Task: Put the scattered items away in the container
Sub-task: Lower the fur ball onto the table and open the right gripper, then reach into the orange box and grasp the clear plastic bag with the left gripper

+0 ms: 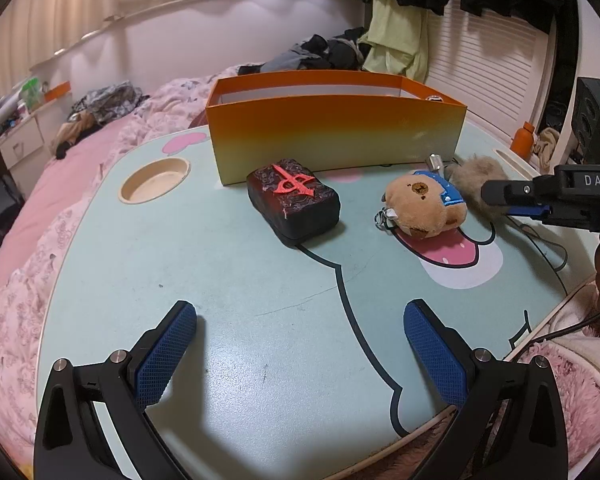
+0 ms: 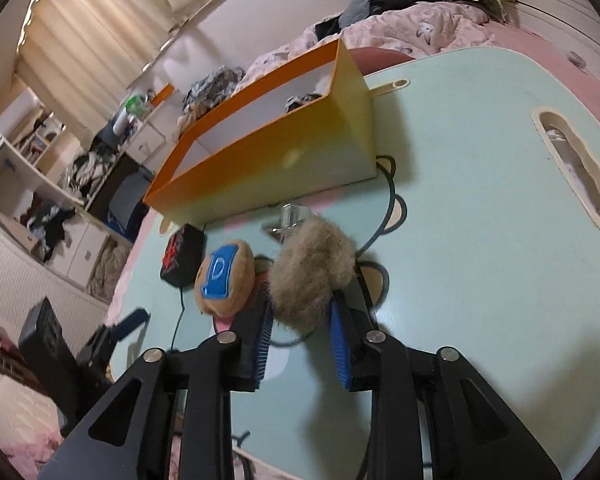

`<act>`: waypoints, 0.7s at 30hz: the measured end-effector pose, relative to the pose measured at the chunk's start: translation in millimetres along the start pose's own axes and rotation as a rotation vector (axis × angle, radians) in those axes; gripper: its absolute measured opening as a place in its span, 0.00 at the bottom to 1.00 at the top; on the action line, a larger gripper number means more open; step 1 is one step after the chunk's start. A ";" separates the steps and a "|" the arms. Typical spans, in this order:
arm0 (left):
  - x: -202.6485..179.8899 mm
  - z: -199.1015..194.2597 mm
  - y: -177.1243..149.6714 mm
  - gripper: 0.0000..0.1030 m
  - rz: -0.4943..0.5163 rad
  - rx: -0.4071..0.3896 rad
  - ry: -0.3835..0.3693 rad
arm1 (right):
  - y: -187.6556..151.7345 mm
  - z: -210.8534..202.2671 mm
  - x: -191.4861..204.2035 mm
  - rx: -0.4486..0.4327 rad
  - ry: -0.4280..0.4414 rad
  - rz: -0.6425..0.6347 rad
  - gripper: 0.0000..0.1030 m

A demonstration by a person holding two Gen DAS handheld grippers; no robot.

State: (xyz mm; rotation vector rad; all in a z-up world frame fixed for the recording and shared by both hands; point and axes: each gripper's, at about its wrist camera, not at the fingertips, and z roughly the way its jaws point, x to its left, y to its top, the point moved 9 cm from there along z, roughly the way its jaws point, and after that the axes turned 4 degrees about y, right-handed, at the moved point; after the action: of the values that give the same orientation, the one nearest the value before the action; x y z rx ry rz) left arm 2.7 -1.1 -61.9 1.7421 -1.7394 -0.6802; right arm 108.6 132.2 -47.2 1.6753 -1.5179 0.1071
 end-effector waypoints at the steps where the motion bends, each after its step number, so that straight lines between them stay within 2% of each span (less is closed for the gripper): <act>1: 0.0 0.0 0.0 1.00 0.000 0.000 0.000 | -1.0 -2.3 -1.4 -0.013 -0.008 -0.005 0.30; 3: 0.0 0.1 0.1 1.00 0.000 0.000 0.000 | -2.4 -11.0 -1.0 -0.043 -0.044 -0.025 0.38; 5: 0.1 0.1 0.1 1.00 0.000 0.000 0.000 | -4.9 -23.0 6.1 -0.073 -0.098 -0.088 0.52; 6: 0.1 0.1 0.1 1.00 0.000 0.000 0.000 | -6.9 -27.7 8.8 -0.080 -0.137 -0.122 0.65; 7: 0.0 0.1 0.1 1.00 0.000 0.000 0.000 | -9.2 -31.2 10.5 -0.085 -0.176 -0.151 0.70; 10: 0.0 0.2 0.1 1.00 0.000 0.001 0.000 | -23.0 -33.5 13.7 -0.060 -0.255 -0.219 0.70; 13: 0.0 0.5 -0.1 1.00 0.001 0.001 0.001 | -36.7 -26.4 10.0 -0.018 -0.278 -0.237 0.70; 21: -1.4 2.0 -1.6 1.00 0.010 0.019 -0.011 | -38.8 -21.9 7.5 -0.032 -0.328 -0.278 0.72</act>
State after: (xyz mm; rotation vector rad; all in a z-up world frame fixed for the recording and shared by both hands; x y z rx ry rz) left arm 2.3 0.2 -64.5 1.7437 -1.7662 -0.6724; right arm 153.6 136.2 -49.1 1.9287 -1.4893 -0.3532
